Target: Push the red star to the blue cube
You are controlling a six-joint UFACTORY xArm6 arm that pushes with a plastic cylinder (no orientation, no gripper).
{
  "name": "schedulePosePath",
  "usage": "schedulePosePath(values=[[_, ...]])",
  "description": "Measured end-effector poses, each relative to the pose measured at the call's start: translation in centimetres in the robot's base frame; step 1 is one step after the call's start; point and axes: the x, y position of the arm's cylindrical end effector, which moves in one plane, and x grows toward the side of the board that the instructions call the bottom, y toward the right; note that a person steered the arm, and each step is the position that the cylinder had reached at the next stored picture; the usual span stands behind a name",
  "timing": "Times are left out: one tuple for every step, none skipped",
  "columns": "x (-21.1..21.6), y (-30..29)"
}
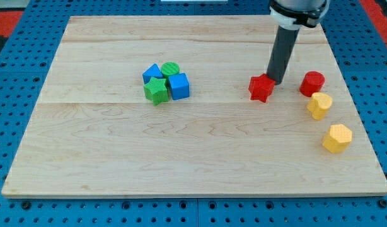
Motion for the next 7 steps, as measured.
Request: schedulePosePath(values=[[1.5, 0.3], [3.2, 1.1], [3.5, -0.1], [3.0, -2.9], [1.8, -4.9], [0.9, -6.7], [0.7, -9.2]])
